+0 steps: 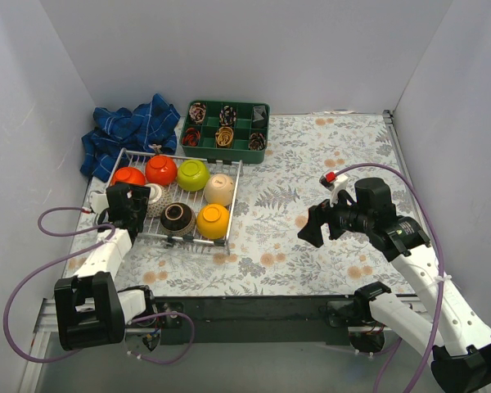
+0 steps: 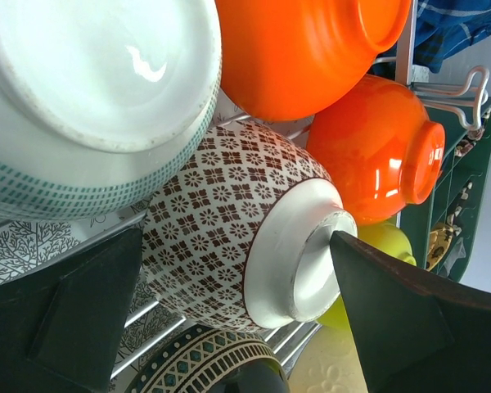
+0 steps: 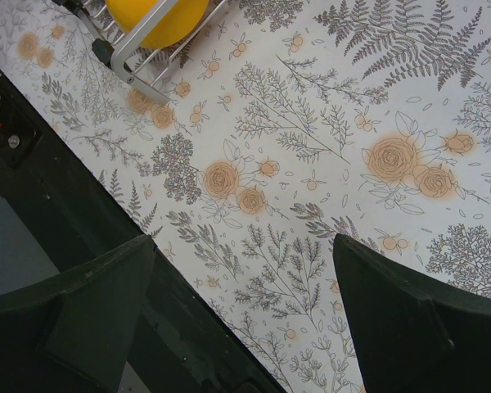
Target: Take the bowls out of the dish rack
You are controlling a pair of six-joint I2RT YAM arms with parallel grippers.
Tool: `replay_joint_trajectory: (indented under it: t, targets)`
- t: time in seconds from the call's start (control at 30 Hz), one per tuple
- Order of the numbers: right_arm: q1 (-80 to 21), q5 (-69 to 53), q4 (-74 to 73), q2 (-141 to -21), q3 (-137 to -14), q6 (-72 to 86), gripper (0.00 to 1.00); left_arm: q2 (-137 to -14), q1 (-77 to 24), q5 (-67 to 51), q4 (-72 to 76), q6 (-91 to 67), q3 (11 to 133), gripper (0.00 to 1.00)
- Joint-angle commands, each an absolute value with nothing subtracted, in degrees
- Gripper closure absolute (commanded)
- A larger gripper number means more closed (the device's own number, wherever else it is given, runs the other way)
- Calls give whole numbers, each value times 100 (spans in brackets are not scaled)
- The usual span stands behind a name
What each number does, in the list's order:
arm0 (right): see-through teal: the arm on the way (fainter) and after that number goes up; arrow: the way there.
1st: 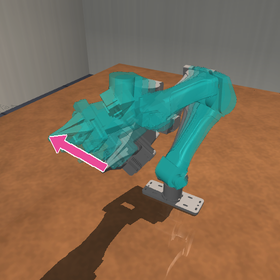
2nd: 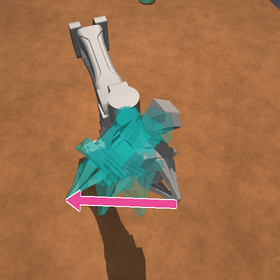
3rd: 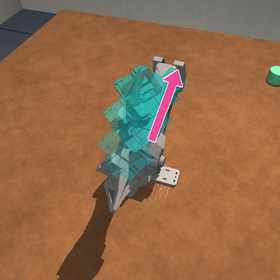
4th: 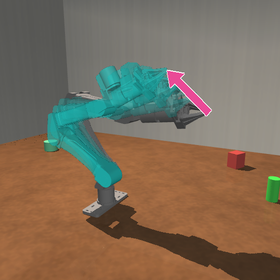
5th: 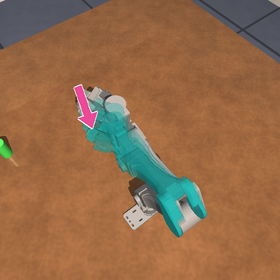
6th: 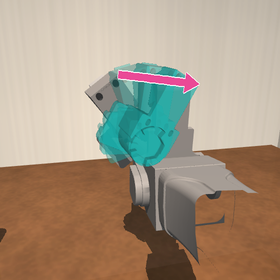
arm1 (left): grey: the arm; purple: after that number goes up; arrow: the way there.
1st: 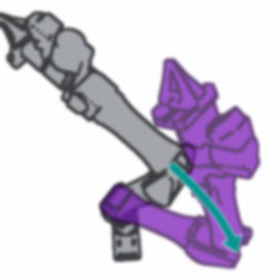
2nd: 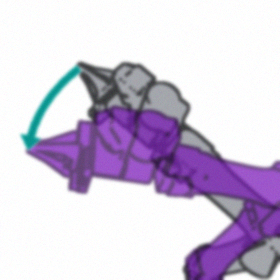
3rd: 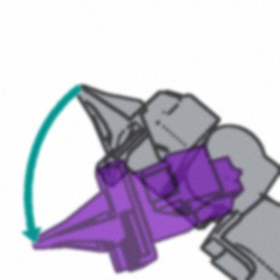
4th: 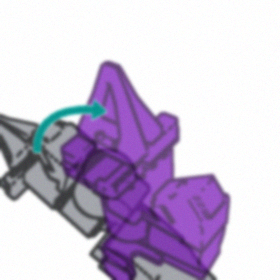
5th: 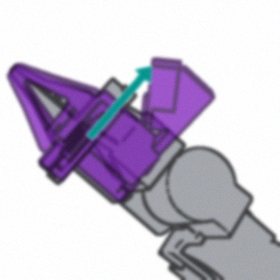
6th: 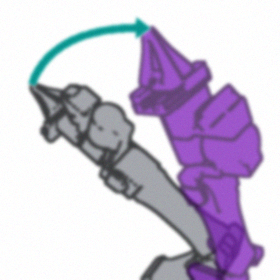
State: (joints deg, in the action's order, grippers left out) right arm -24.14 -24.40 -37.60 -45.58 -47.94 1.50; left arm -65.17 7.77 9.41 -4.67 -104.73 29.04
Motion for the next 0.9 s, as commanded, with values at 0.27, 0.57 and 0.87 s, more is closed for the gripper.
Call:
replay_joint_trajectory:
  t: [0.27,0.57,0.87]
  targets:
    - [-2452,-2479,-3806,-4482,-4887,132,2,-6354,791,782,-1485,-10116,2909,2]
    - [-2452,-2479,-3806,-4509,-4887,123,2,-6513,791,624,-1187,-10266,2821,2]
    - [-2452,-2470,-3814,-4500,-4913,114,2,-6065,791,642,-1257,-10169,2856,20]
